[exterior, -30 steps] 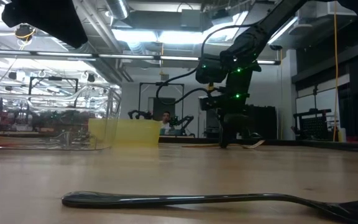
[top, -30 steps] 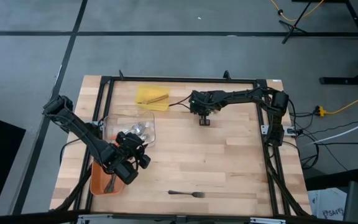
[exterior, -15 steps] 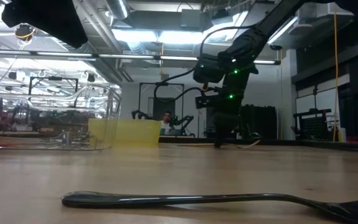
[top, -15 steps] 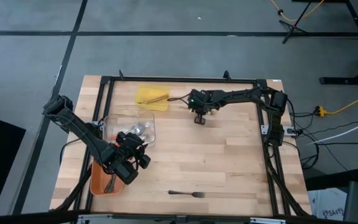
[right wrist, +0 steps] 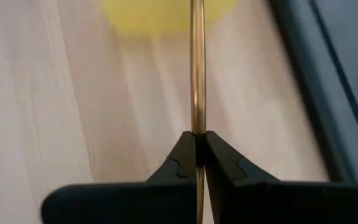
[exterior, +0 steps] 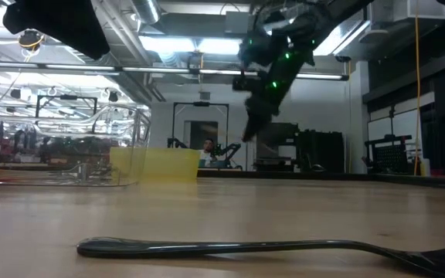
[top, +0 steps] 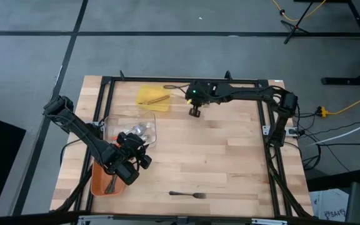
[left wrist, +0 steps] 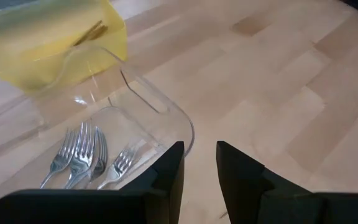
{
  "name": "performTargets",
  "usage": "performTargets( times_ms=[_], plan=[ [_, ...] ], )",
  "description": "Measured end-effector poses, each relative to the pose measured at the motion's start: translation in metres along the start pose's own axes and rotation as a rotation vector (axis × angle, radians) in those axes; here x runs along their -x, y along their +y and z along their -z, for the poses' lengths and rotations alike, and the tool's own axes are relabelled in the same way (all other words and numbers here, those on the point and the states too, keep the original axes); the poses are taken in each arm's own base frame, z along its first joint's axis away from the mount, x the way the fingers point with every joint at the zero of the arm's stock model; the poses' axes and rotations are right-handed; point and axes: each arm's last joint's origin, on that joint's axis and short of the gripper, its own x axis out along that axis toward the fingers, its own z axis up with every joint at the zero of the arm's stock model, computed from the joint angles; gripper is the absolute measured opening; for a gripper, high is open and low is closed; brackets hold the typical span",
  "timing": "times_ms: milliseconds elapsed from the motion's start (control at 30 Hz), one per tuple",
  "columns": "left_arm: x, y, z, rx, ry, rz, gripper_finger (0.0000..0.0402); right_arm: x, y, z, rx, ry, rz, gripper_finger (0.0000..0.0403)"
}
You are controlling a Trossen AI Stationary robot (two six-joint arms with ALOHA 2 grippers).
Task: Sort silverware by color (type)
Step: Put the gold fork into the yellow bin
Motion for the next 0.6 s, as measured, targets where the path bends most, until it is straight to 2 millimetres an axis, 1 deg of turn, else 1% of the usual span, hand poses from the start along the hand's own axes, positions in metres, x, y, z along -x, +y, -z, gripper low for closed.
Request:
performTargets(
  times_ms=[133,267,467,600],
  plan=[
    [-0.004,0.001,-0.005,0.011,-0.069,-0.018,0.0088,0.013,-0.006,-0.022,-0.066,-0.121,0.011,0.0001],
    [-0.01,0.002,-0.015,0.031,-0.207,-0.054,0.0088,0.025,-0.01,-0.047,-0.149,-0.318,-0.043,0.0001],
    [-0.027,0.009,-0.038,0.066,-0.426,-0.155,0.0088,0.038,-0.013,-0.072,-0.303,-0.614,-0.198,0.0001],
    [-0.038,0.022,-0.06,0.136,-0.476,-0.229,0.0088,0.046,-0.008,-0.083,-0.348,-0.735,-0.266,0.0001]
  ],
)
